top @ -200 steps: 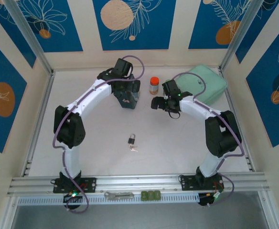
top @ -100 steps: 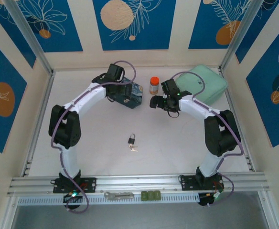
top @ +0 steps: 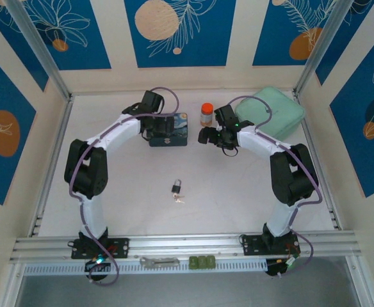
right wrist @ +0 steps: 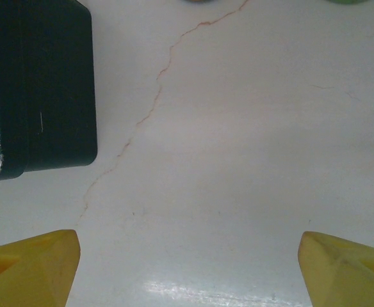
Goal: Unlock a padlock with a key
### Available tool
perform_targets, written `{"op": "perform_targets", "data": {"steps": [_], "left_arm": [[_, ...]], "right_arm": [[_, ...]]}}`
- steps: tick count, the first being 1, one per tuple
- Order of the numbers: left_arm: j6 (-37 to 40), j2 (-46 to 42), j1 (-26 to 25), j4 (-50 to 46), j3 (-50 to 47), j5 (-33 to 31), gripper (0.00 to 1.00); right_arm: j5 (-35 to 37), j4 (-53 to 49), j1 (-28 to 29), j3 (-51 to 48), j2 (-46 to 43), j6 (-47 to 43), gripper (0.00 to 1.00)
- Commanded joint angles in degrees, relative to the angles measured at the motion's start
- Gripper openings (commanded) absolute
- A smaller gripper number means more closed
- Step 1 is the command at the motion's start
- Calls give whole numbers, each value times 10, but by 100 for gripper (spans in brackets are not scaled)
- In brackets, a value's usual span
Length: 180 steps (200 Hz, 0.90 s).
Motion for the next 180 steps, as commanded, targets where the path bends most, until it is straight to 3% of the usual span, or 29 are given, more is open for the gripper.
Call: {"op": "perform_targets", "data": {"steps": [1,43,68,124,149,180], "left_arm": [[-3,-41,15,16,-17,5,96],[40,-148,25,70,-82,-3,100],[53,-221,37,131,-158,-11,100],[76,-338,90,305,-404,-115,100],[117,-342,94,359,-482,-189,100],[145,-314,93,397,-510,-265,100]], "right_arm": [[-13,-1,-2,7,-8,-1,89],[-3,3,-14,-6,-30,-32,90],[11,19,-28,-29,-53,-74,96],[45,75,-88,-89,-111,-166,98],[60,119,-118,-127,-119,-197,97],[64,196,-151,-173,-107,-229,99]]}}
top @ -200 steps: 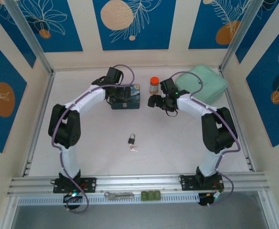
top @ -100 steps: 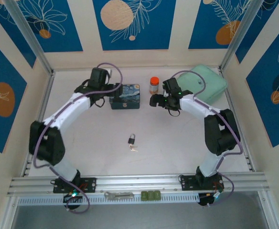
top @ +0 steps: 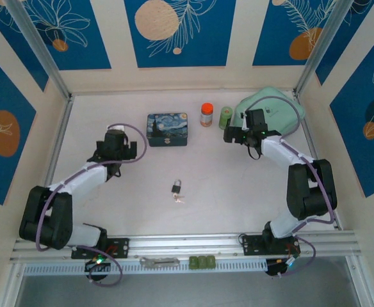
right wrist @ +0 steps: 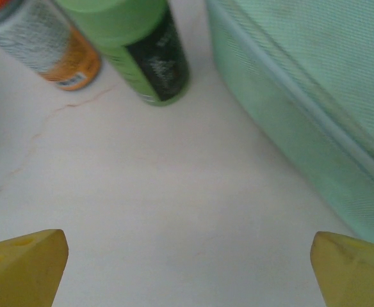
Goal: Unlock a padlock with a key
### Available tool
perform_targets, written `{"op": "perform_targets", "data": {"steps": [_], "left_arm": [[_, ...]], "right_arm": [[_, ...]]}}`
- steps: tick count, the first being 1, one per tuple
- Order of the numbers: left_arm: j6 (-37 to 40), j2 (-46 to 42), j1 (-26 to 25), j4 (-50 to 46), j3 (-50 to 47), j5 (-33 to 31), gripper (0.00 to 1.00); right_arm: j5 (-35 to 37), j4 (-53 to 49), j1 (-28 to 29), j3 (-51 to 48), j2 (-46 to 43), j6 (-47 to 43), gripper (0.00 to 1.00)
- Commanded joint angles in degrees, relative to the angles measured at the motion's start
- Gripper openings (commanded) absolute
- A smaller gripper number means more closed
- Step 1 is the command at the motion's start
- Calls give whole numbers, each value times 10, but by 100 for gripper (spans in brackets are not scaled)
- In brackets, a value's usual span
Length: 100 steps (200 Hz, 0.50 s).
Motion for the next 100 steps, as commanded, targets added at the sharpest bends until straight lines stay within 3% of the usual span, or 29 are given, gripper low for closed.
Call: {"op": "perform_targets", "data": {"steps": [1,26,42,69,100], "left_arm": [[38,14,4,84,-7,-90,100],[54,45,6,158,-28,-91,100],[74,69,8,187,-35,-72,100],[100,80,9,257,-71,-43,100],[150,74,18,452,-161,-12,100]], "right_arm": [[15,75,-18,-31,2,-46,99],[10,134,-38,-65,3,-67,99],[11,238,-46,-128,1,-92,99],[-47,316,-86,-169,-2,-80,99],[-97,408,-101,-241,-40,-80,99]]}}
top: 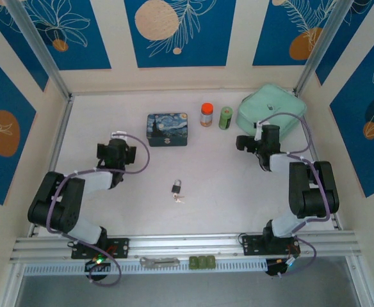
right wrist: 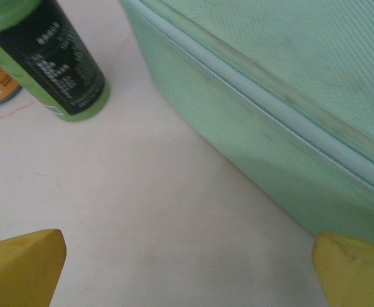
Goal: Unlock a padlock with a key
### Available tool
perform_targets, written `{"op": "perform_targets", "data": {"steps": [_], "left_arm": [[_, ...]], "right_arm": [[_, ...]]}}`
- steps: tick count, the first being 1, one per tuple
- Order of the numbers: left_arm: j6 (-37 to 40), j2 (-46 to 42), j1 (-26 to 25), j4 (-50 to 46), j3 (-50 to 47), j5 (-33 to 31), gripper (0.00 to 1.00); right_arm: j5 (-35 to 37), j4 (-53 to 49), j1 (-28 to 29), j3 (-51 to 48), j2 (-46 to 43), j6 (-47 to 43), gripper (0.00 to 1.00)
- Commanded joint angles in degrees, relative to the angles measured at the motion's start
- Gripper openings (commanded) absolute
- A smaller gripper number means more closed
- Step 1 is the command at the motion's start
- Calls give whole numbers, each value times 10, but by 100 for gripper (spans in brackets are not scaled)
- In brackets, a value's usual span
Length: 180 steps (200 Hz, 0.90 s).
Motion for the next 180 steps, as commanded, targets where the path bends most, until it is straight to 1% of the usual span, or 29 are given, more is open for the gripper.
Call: {"op": "perform_targets", "data": {"steps": [1,8,13,21,27,33,42,46,53,62,71,75,87,96,107,117,180], "left_arm": [[41,-4,16,180,-56,27,100],[35,7,25,220,-71,45,100],[35,10,29,242,-78,46,100],[25,0,36,219,-78,61,100],[20,1,42,223,-80,80,100],[21,5,48,234,-82,90,100],[8,1,58,221,-82,107,100],[1,2,65,224,-84,118,100],[-14,15,81,245,-93,134,100],[-15,49,91,319,-106,143,100],[-21,24,91,251,-95,154,100],[-21,20,91,239,-92,155,100],[-13,41,90,294,-101,150,100],[-16,32,89,268,-97,150,100],[-15,38,89,281,-96,140,100],[-20,34,90,262,-92,135,100],[-19,36,89,268,-91,133,100]], "right_arm": [[-54,109,-7,-55,-37,-6,99],[-56,137,-9,-74,-42,-6,99],[-55,152,-9,-83,-45,-4,99],[-52,179,-11,-100,-47,-1,99],[-50,200,-12,-114,-47,1,99],[-46,239,-13,-134,-40,4,99],[-23,307,-5,-157,-25,3,99],[-7,291,-1,-149,-29,4,99],[-1,261,2,-144,-36,1,99],[1,289,3,-151,-28,0,99],[2,268,4,-146,-35,0,99],[1,275,3,-148,-34,0,99],[3,276,4,-149,-35,-1,99],[2,280,4,-148,-32,-1,99],[1,275,4,-148,-35,-1,99],[2,279,5,-148,-34,-2,99],[1,277,4,-148,-34,-1,99]]}}
